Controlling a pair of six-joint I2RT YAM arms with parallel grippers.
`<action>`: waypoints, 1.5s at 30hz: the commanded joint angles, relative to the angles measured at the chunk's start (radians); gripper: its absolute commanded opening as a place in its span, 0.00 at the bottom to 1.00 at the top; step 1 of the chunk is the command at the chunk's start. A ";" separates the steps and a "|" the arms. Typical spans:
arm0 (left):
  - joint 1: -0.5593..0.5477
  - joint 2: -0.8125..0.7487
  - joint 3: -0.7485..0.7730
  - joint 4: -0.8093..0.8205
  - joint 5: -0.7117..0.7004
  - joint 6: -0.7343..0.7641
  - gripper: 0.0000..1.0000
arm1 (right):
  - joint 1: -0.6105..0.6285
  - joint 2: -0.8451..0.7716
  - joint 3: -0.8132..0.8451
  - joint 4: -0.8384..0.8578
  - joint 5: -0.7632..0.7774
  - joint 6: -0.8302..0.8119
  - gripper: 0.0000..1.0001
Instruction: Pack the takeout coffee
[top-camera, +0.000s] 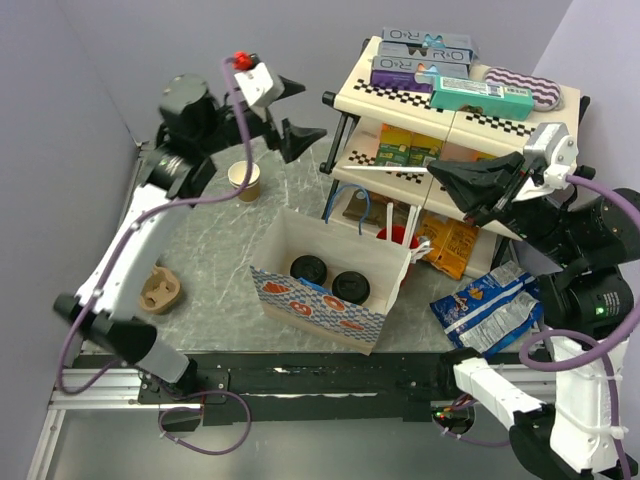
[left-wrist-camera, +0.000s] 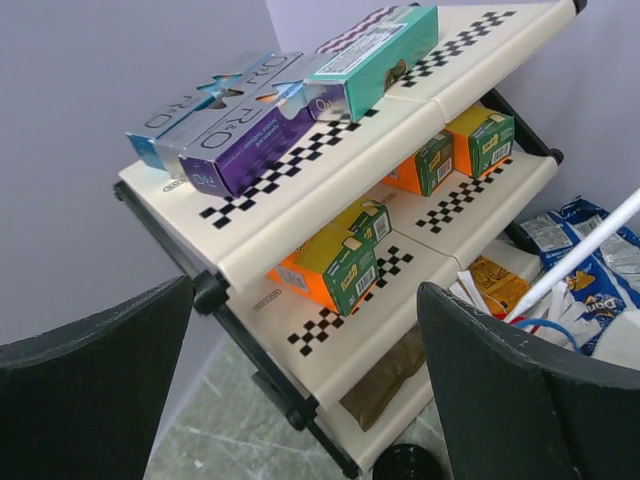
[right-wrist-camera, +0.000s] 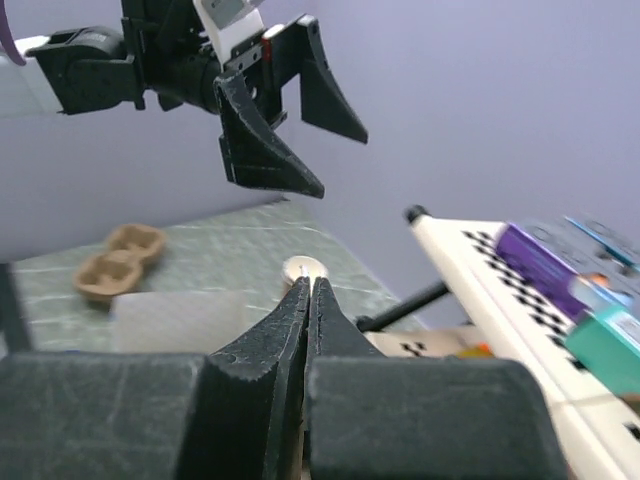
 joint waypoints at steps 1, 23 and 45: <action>0.015 -0.117 -0.078 -0.077 -0.095 0.072 0.99 | 0.006 0.045 0.045 -0.025 -0.207 0.079 0.00; 0.223 -0.386 -0.403 -0.065 -0.363 0.001 0.99 | 0.184 0.293 0.178 -0.440 -0.119 -0.182 0.90; 0.372 -0.380 -0.408 -0.112 -0.589 -0.196 0.99 | 0.288 0.379 0.232 -0.179 0.993 -0.301 1.00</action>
